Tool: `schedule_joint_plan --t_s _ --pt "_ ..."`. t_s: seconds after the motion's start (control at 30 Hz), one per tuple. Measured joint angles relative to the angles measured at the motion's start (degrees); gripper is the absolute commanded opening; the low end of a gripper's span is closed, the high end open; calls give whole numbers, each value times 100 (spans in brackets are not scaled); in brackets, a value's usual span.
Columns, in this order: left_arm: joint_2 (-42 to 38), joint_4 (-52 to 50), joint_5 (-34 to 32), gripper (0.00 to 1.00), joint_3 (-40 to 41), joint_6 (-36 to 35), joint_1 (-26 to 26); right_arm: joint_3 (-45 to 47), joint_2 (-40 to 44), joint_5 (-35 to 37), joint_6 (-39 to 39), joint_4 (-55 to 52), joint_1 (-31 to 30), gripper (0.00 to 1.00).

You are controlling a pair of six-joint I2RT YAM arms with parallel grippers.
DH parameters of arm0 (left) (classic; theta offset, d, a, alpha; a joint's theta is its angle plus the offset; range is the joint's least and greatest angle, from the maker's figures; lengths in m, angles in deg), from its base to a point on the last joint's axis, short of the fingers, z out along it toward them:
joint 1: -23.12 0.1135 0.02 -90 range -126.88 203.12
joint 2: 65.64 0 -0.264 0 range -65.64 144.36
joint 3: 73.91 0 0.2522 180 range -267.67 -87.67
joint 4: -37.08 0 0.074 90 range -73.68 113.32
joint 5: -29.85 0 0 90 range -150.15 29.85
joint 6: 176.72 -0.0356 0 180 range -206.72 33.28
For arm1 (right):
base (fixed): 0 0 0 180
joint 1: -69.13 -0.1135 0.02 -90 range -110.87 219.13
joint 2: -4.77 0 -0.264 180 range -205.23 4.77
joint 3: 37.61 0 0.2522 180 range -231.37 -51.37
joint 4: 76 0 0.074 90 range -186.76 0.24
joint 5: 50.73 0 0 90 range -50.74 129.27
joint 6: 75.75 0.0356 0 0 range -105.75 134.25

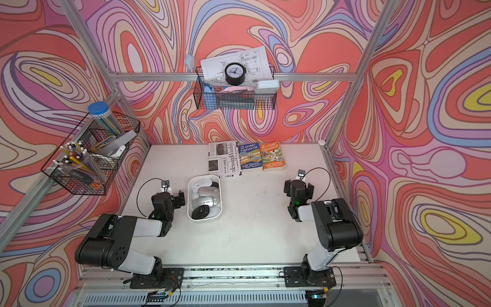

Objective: Put the mouse in the storage box
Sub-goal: Reset both arms

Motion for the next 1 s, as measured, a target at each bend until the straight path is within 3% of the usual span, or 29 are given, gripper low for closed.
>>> schedule_joint_plan --t_s 0.13,0.57,1.0 --pt "44 269 535 99 -31 -151 42 522 -127 -575 -81 1189 225 98" --pt "48 63 1010 99 -413 -142 236 208 -212 -951 -111 1207 238 98" --pt "48 31 1036 99 -413 -142 236 151 -225 -988 -111 1167 240 98"
